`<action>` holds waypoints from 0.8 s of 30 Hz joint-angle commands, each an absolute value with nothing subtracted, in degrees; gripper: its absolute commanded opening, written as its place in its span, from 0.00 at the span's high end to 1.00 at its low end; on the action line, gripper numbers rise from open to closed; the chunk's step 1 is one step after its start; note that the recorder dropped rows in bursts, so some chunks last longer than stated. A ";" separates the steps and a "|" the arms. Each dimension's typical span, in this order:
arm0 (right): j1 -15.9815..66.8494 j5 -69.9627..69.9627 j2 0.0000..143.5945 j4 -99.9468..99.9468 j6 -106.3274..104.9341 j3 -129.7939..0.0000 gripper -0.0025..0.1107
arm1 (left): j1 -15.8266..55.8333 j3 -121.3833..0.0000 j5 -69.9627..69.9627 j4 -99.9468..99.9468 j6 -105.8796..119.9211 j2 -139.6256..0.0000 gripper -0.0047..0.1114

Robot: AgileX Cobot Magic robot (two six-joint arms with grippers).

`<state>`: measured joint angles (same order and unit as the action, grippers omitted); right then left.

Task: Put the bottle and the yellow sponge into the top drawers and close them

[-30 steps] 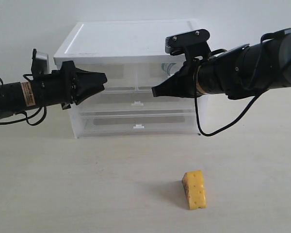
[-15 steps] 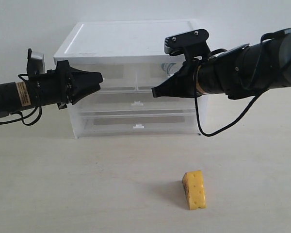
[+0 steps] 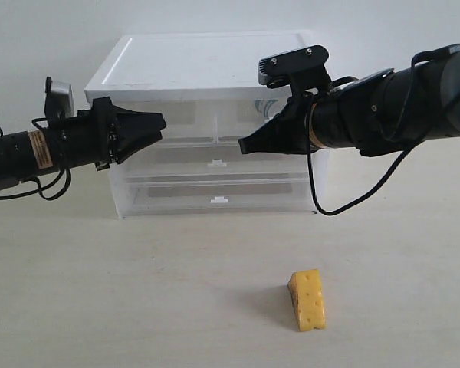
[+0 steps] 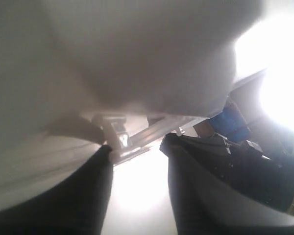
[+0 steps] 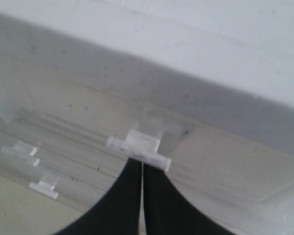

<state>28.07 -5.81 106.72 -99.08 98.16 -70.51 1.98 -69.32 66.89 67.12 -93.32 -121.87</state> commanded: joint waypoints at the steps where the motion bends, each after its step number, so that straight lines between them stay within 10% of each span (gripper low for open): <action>1: 27.18 -8.49 106.67 -99.95 97.99 -72.01 0.98 | 1.83 -69.93 64.62 60.70 -91.42 -121.40 0.75; 4: 27.18 -8.38 106.67 -99.95 98.00 -72.01 0.98 | 1.83 -69.65 64.62 61.86 -91.10 -121.40 0.92; 24: 27.18 -8.25 106.67 -99.95 98.40 -72.01 0.98 | 1.83 -58.34 69.96 61.47 -87.74 -118.55 0.93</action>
<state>28.07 -5.58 106.72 -99.32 98.29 -70.54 1.90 -59.02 69.12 62.80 -89.59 -120.86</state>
